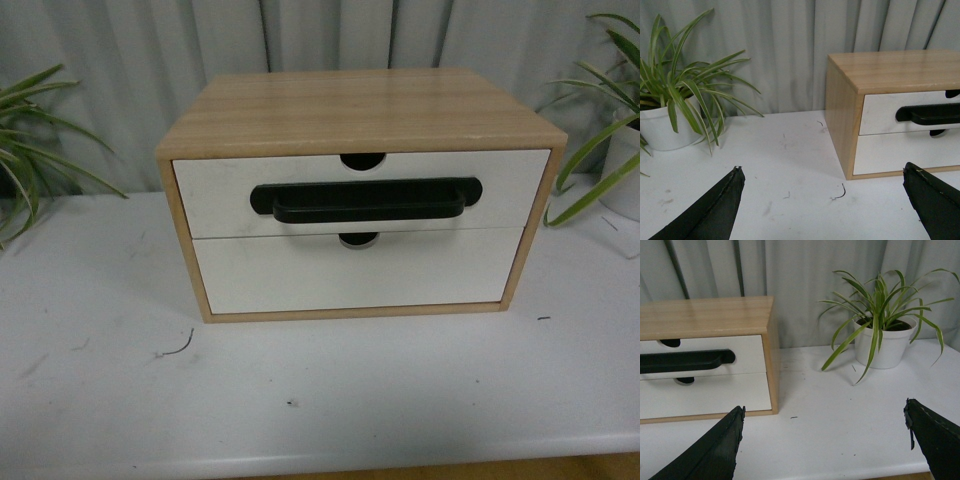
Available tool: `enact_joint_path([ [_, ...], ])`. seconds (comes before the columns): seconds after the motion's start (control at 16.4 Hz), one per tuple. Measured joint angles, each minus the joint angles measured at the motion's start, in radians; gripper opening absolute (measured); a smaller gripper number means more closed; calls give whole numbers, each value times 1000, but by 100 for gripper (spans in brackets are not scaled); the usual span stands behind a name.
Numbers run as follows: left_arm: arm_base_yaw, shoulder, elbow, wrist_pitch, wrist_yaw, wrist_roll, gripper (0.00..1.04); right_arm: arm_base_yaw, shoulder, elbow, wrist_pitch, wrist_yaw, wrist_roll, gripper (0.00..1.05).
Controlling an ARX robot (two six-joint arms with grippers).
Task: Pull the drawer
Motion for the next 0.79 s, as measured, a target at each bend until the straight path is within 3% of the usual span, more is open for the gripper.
enact_joint_path([
  [0.79, 0, 0, 0, 0, 0, 0, 98, 0, 0, 0, 0, 0, 0, 98],
])
